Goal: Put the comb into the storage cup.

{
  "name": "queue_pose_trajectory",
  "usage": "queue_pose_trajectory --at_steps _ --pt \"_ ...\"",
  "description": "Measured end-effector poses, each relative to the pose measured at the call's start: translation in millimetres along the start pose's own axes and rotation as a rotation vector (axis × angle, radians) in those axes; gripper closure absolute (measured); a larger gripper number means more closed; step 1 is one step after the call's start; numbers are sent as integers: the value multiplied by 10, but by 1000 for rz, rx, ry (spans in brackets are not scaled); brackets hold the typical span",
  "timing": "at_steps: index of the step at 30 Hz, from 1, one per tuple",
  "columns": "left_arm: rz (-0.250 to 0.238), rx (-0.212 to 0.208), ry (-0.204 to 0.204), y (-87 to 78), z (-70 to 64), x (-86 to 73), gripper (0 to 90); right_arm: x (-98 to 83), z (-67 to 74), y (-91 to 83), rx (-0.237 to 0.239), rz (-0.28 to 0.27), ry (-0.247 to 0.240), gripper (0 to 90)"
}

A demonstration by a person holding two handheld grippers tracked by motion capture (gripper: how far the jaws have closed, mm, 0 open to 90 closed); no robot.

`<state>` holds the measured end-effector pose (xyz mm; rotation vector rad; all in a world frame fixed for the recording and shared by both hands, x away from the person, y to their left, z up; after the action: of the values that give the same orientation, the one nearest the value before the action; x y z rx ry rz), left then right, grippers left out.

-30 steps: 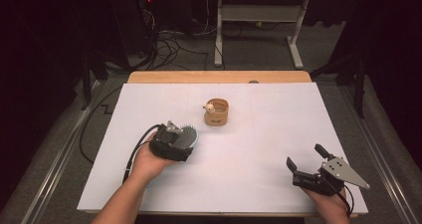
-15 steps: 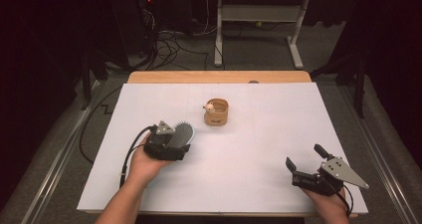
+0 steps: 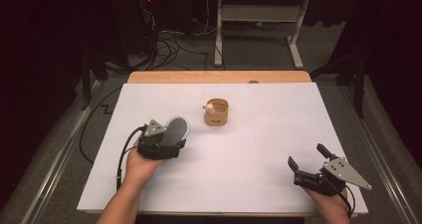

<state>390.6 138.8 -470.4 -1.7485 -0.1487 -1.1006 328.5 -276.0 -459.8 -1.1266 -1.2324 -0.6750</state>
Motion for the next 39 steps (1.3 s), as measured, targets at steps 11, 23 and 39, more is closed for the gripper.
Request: queue_pose_trajectory --at_steps 11,23,39 --pt "-70 -10 11 -51 -12 3 201 -5 3 4 0 2 -5 8" --pt "-138 -13 21 -105 -56 28 200 -7 32 15 7 5 -13 8" --pt "-258 -46 35 -205 -178 95 200 -3 40 14 12 3 -14 8"
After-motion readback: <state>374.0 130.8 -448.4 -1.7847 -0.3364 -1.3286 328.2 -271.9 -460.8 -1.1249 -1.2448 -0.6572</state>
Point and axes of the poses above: each handheld gripper's, and its own axes: y roughly forward along the jaws, x roughly out of its top, z roughly to its left, the point moved 7 cm from there along y, roughly forward along the jaws, and after that the axes turned 6 degrees about z, right-handed, at the moved point
